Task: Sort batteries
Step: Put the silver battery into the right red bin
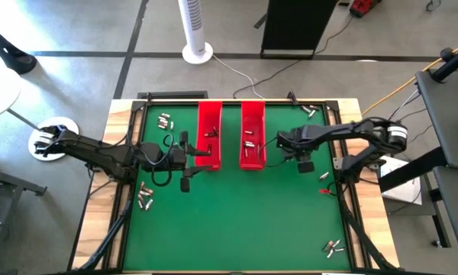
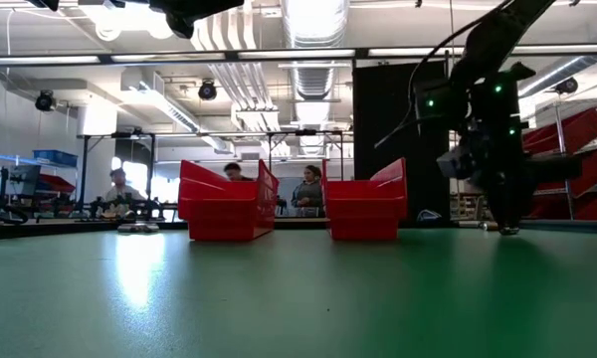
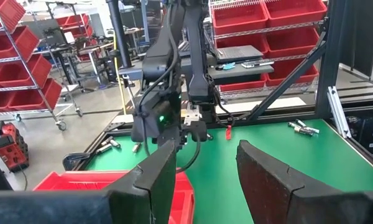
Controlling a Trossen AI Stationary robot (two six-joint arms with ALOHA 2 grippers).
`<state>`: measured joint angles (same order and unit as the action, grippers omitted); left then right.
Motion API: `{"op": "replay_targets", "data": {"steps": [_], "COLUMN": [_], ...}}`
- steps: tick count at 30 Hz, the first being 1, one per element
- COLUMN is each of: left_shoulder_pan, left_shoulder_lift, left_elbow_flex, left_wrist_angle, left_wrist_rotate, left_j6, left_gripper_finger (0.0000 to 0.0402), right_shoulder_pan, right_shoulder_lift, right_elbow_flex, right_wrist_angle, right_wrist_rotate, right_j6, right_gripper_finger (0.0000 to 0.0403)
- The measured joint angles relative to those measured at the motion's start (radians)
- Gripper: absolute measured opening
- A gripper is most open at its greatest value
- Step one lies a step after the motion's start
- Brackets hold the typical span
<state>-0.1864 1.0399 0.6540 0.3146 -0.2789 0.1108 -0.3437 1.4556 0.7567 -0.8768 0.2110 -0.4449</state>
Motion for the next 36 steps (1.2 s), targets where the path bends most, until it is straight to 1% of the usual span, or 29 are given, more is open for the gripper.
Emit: {"op": "replay_targets", "data": {"steps": [8,15,21,27,36], "left_shoulder_pan": [0.000,0.000,0.001,0.001,0.001], "left_shoulder_lift": [0.034,0.061,0.062,0.062,0.062], "left_elbow_flex": [0.000,0.000,0.000,0.000,0.000], "left_wrist_angle": [0.003,0.057,0.063,0.070,0.086], "left_wrist_rotate": [-0.001,-0.003,-0.003,-0.004,-0.004], "left_j6": [0.024,0.061,0.065,0.065,0.064], "left_gripper_finger": [0.0149,0.0149,0.0149,0.0149,0.0149], "right_shoulder_pan": [-0.067,-0.084,-0.081,-0.007,0.188], "right_shoulder_lift": [0.045,0.061,0.060,0.055,0.052], "right_elbow_flex": [0.000,-0.001,-0.002,-0.003,0.011], "right_wrist_angle": [0.005,0.007,0.010,0.011,0.019], "right_wrist_rotate": [0.001,-0.010,-0.066,-0.075,-0.133], "right_j6": [-0.031,-0.027,0.031,0.100,0.255], "right_gripper_finger": [0.0072,0.0054,0.0030,0.0026,0.0028]}}
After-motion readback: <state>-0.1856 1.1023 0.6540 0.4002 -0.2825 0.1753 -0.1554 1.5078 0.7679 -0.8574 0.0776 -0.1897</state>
